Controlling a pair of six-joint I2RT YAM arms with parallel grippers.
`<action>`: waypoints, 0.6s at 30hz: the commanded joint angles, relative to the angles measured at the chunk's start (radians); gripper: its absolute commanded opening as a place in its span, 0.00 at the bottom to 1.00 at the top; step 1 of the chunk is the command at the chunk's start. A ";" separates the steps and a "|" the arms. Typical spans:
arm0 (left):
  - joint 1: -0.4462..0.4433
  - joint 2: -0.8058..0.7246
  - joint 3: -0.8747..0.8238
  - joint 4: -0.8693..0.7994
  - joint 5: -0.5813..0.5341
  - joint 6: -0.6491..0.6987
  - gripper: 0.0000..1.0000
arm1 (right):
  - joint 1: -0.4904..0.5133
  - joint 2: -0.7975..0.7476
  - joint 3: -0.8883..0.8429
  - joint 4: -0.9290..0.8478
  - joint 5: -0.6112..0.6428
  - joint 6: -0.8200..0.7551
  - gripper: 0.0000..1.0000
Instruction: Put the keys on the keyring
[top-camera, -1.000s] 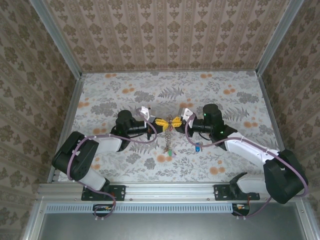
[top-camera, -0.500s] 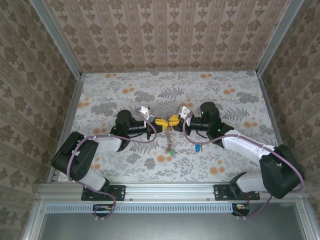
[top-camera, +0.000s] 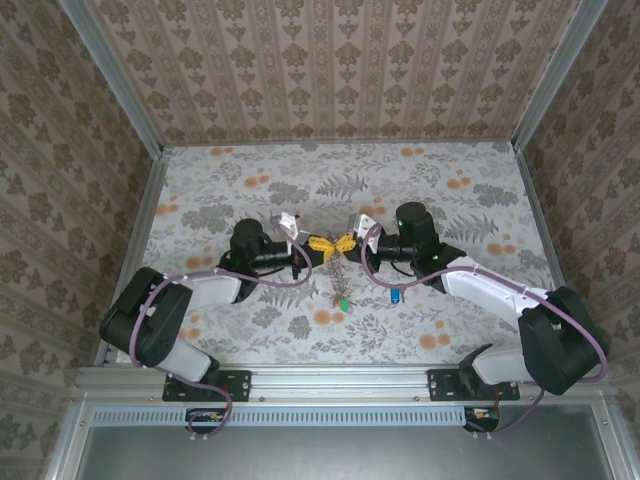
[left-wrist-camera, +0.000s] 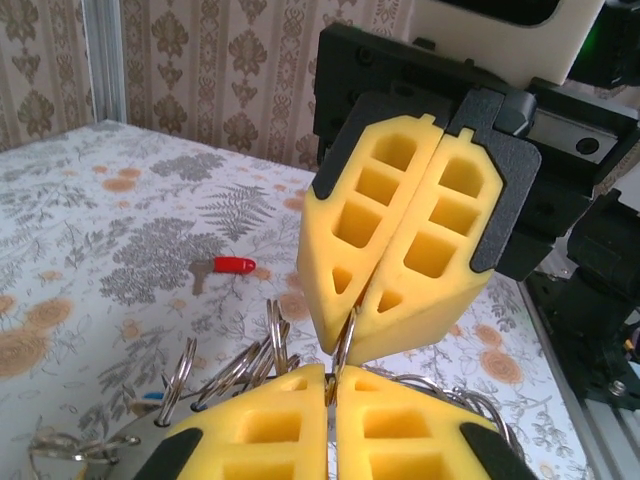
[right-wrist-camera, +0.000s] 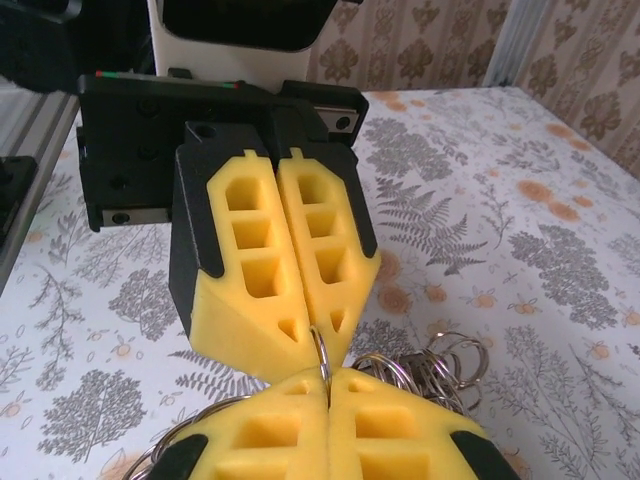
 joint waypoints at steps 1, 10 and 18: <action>-0.007 -0.081 0.058 -0.198 0.004 0.148 0.13 | 0.003 -0.013 0.072 -0.186 -0.002 -0.125 0.00; -0.022 -0.170 0.155 -0.659 -0.022 0.436 0.19 | 0.004 -0.013 0.184 -0.430 -0.015 -0.260 0.00; -0.034 -0.177 0.176 -0.694 -0.022 0.461 0.26 | 0.005 0.003 0.233 -0.500 -0.043 -0.281 0.00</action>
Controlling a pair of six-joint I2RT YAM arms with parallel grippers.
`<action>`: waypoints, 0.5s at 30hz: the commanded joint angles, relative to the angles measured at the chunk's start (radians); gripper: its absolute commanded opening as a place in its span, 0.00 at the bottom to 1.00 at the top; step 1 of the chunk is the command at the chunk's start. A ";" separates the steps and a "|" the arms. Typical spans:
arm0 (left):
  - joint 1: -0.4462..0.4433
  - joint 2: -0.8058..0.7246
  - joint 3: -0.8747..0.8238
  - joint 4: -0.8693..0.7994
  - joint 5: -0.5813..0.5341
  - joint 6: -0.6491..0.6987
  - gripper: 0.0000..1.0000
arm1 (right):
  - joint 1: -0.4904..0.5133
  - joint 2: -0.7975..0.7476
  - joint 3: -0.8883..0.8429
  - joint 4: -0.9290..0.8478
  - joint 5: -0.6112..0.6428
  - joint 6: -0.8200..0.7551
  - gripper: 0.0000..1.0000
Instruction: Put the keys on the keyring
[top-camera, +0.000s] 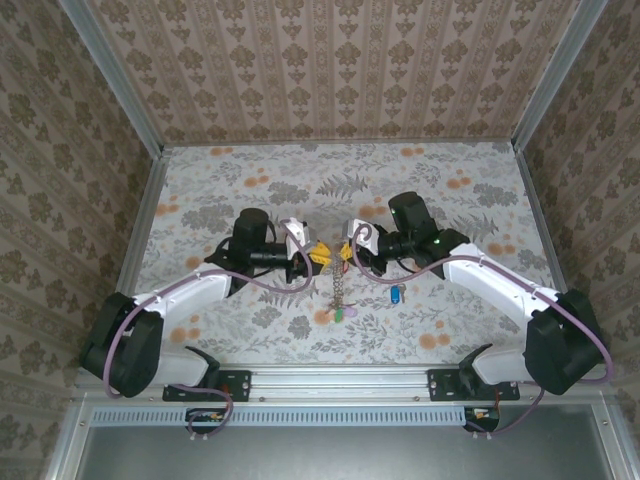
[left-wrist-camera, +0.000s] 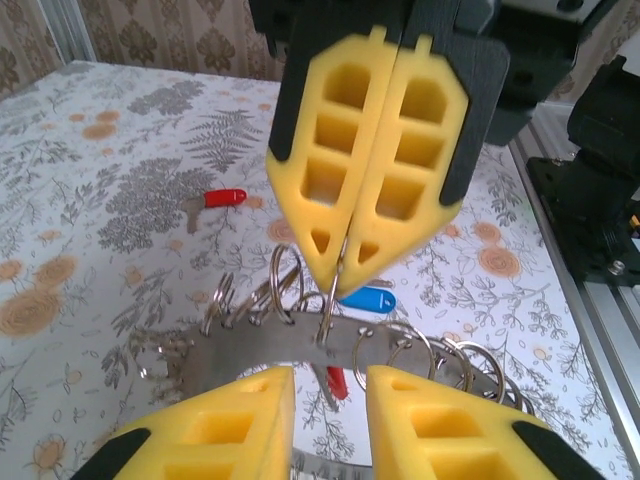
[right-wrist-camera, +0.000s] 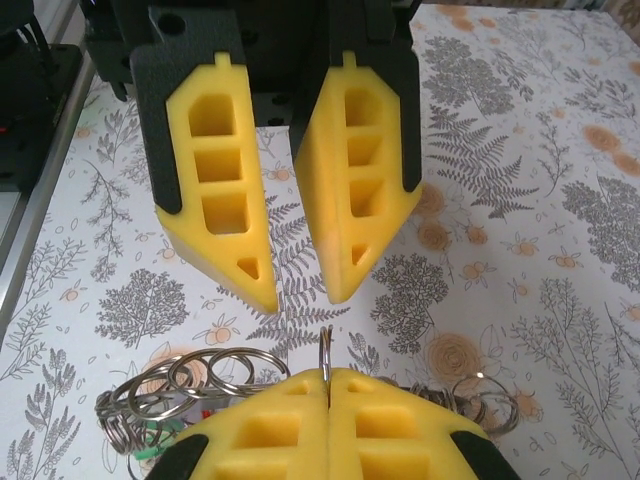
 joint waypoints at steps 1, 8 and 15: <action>-0.018 -0.016 0.042 -0.047 0.008 0.048 0.28 | 0.002 0.007 0.061 -0.055 -0.042 -0.037 0.00; -0.040 0.000 0.042 -0.004 -0.019 0.031 0.31 | 0.007 0.041 0.164 -0.235 -0.021 -0.052 0.00; -0.045 0.019 0.030 0.077 -0.048 -0.007 0.32 | 0.012 0.075 0.180 -0.265 -0.041 -0.085 0.00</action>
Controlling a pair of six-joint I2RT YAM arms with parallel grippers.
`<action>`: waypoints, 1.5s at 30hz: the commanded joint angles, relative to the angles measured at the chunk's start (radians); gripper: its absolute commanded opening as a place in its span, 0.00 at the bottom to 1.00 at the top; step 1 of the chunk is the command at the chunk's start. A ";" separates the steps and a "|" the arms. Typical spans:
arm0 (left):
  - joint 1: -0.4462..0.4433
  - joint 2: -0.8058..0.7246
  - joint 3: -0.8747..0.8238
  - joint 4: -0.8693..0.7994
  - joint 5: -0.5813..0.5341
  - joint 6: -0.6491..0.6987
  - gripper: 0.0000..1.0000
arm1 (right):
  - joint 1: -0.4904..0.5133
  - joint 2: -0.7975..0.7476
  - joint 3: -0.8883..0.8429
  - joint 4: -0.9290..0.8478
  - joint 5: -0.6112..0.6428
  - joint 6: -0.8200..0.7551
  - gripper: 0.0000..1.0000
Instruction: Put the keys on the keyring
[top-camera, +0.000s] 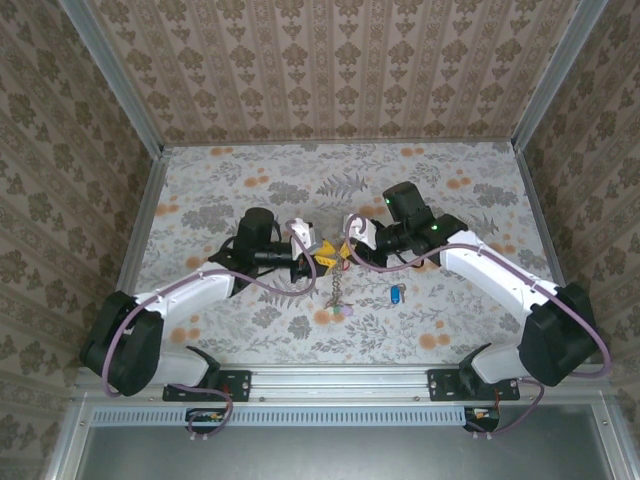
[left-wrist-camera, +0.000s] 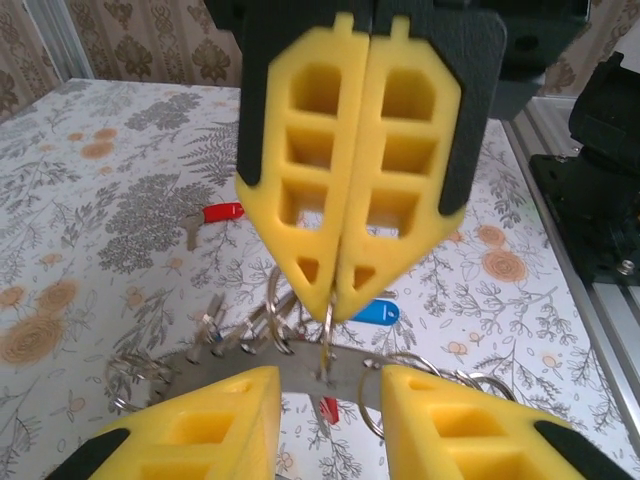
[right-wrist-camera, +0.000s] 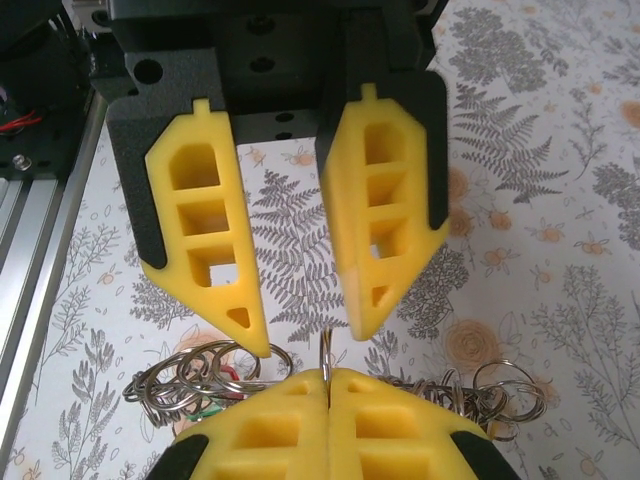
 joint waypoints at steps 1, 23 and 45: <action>-0.007 0.011 0.008 0.061 -0.012 -0.024 0.33 | 0.007 0.021 0.041 -0.050 -0.042 -0.033 0.00; -0.031 0.066 0.048 -0.019 -0.006 0.029 0.27 | 0.010 0.029 0.036 -0.004 -0.083 -0.016 0.00; -0.039 0.071 0.007 0.141 0.012 -0.040 0.00 | 0.006 -0.034 -0.082 0.069 -0.012 -0.044 0.17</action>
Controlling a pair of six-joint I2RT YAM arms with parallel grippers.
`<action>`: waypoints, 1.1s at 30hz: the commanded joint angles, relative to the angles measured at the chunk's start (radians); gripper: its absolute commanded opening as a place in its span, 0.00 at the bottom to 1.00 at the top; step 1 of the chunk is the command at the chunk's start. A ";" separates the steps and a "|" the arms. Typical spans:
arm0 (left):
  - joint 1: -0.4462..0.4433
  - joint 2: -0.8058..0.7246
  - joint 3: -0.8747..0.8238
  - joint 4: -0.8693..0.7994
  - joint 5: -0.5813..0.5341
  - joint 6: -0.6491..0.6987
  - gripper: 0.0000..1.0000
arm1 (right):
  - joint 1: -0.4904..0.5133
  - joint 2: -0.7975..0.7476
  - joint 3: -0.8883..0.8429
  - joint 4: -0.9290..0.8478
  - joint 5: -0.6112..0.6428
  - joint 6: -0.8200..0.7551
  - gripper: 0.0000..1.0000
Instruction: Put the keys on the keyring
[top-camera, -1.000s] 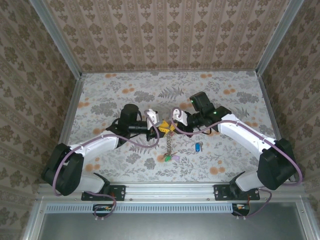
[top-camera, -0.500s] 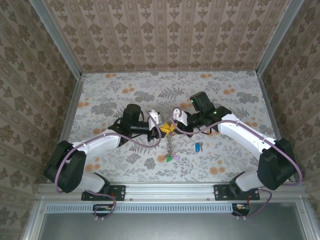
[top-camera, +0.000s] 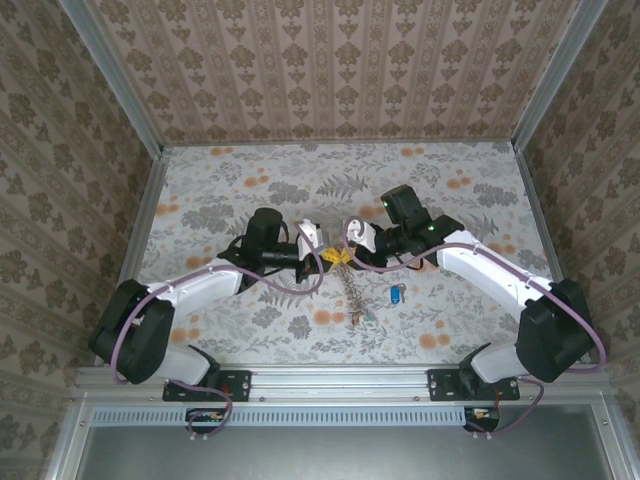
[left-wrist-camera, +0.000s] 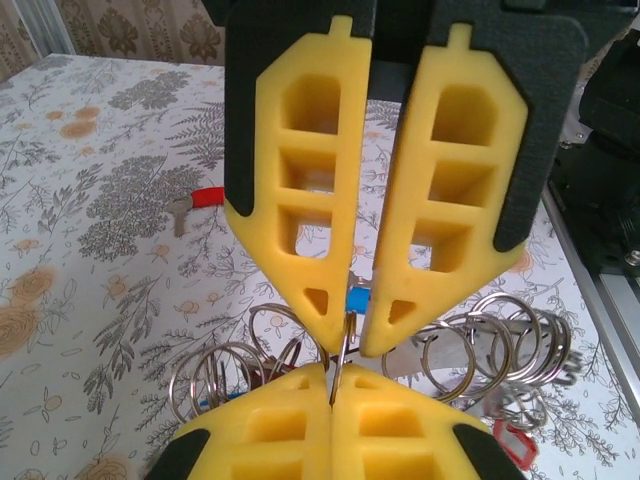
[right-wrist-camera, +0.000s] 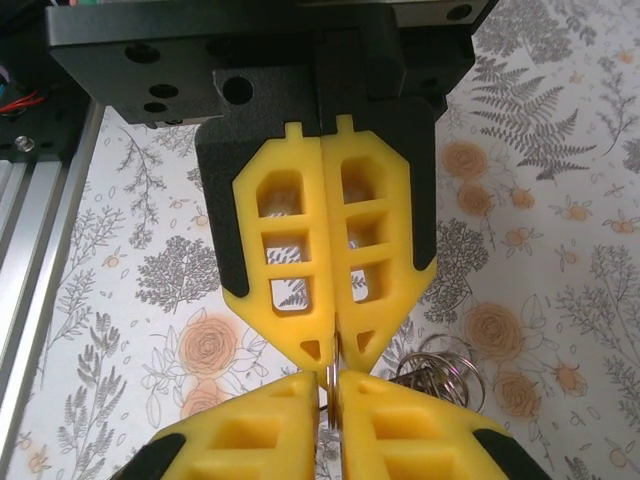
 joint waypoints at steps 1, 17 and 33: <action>-0.012 -0.003 -0.017 0.138 0.028 -0.041 0.00 | 0.000 -0.048 -0.059 0.076 -0.011 -0.031 0.18; -0.018 -0.028 -0.071 0.252 -0.006 -0.062 0.00 | -0.002 -0.042 -0.127 0.212 0.034 -0.035 0.19; -0.021 -0.029 -0.087 0.290 -0.003 -0.093 0.00 | -0.038 -0.064 -0.163 0.234 0.029 -0.041 0.13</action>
